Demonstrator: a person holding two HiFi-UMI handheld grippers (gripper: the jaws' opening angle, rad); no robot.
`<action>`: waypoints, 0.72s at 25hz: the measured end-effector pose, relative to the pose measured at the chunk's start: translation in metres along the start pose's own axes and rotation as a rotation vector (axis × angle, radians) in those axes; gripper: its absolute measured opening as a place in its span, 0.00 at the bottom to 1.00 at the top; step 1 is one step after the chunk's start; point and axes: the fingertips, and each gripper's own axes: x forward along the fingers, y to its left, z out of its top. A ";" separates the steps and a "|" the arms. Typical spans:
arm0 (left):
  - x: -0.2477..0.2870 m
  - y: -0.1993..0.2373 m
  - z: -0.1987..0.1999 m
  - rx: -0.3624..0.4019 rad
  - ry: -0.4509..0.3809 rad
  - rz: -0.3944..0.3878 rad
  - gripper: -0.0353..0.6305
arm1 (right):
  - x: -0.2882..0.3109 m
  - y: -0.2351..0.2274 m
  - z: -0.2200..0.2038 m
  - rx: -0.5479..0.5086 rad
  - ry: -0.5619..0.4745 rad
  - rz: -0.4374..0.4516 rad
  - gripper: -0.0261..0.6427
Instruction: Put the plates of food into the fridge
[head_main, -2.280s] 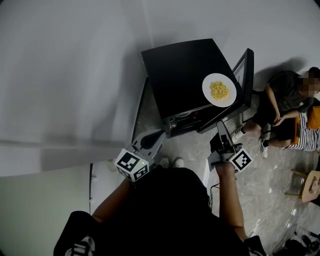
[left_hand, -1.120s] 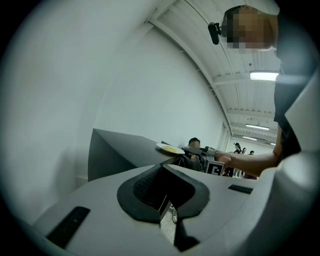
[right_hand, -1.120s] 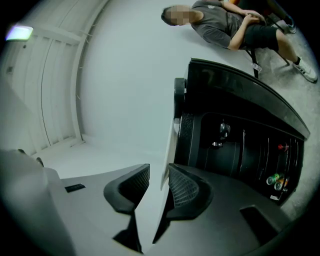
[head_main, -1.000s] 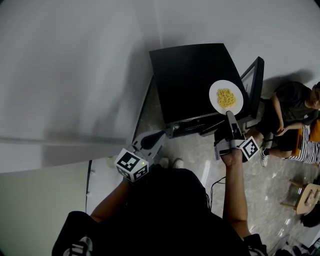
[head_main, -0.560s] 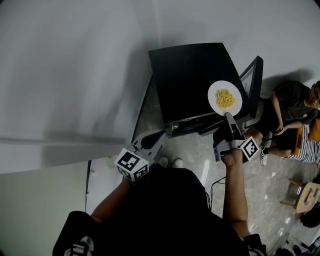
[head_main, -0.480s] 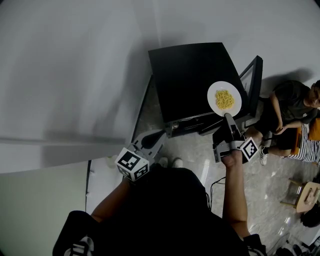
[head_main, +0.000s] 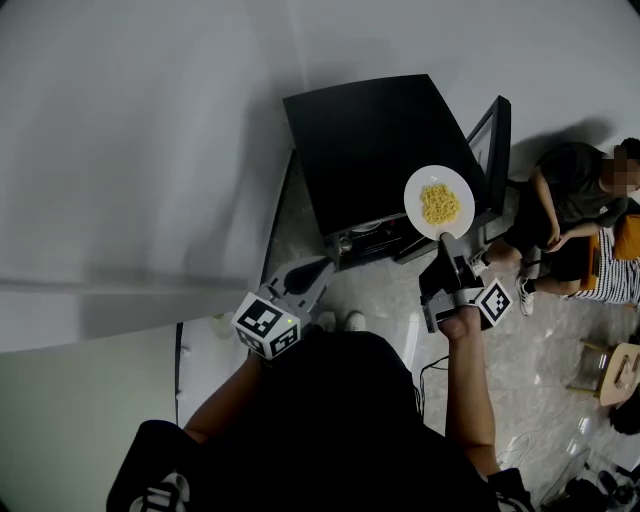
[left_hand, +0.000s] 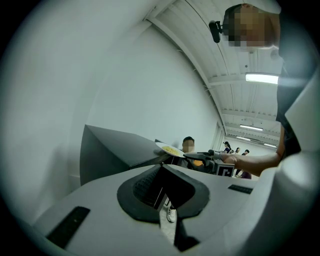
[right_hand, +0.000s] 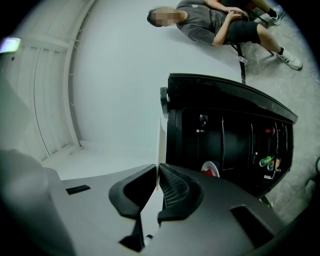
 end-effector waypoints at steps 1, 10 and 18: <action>-0.008 -0.008 -0.003 0.005 -0.005 -0.004 0.09 | -0.012 0.003 -0.007 0.000 0.005 0.009 0.10; -0.029 -0.040 -0.020 0.016 -0.005 -0.026 0.09 | -0.076 0.006 -0.034 0.014 0.018 0.044 0.10; -0.029 -0.046 -0.027 0.017 0.007 -0.017 0.09 | -0.101 -0.011 -0.033 0.018 0.045 0.031 0.09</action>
